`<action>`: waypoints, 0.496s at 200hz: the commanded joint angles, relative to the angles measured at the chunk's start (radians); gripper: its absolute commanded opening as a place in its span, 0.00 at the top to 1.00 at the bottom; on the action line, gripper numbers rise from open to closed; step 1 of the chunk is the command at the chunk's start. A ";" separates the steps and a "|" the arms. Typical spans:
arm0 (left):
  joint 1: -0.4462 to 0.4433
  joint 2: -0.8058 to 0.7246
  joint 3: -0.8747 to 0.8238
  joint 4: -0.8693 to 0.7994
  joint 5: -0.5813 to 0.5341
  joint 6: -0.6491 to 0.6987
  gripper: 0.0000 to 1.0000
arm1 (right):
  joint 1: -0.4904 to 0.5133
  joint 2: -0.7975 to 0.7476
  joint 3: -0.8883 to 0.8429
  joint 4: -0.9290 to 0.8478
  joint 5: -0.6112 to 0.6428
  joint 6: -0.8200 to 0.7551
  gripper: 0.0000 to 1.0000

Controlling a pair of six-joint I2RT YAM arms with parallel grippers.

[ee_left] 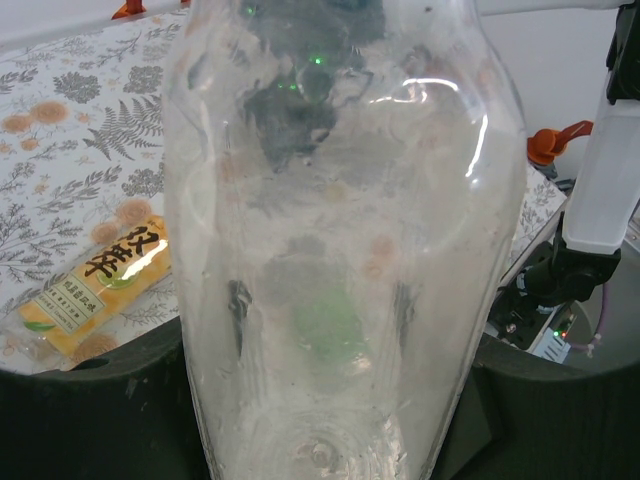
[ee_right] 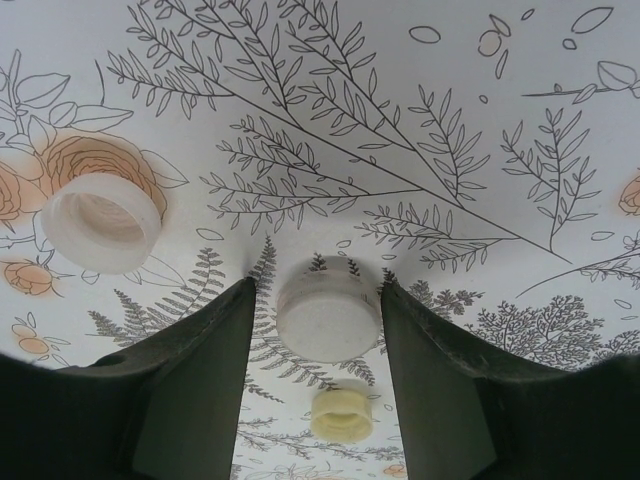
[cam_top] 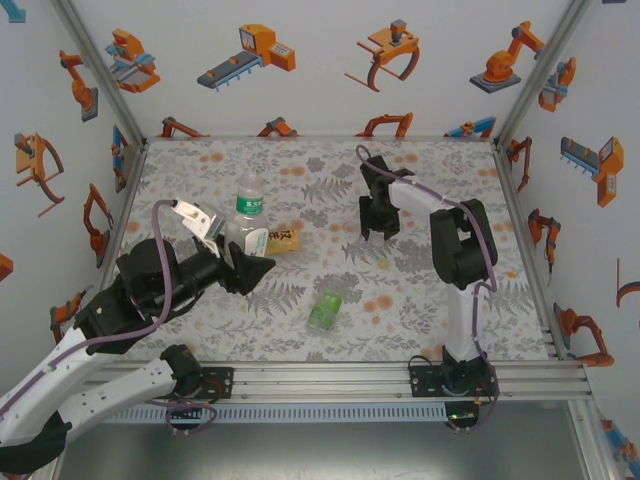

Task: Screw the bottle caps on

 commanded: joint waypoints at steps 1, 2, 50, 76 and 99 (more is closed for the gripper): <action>0.004 -0.006 -0.006 0.034 0.006 -0.019 1.00 | 0.018 -0.020 -0.028 -0.069 0.014 0.001 0.49; 0.004 -0.006 -0.006 0.033 0.006 -0.019 1.00 | 0.018 -0.021 -0.028 -0.069 0.014 0.001 0.49; 0.004 -0.007 -0.011 0.038 0.007 -0.025 1.00 | 0.025 -0.045 -0.021 -0.087 0.023 0.013 0.50; 0.004 -0.007 -0.010 0.043 0.006 -0.025 1.00 | 0.027 -0.047 -0.016 -0.099 0.016 0.015 0.50; 0.004 -0.005 -0.006 0.043 0.009 -0.024 1.00 | 0.030 -0.050 -0.011 -0.105 0.019 0.015 0.50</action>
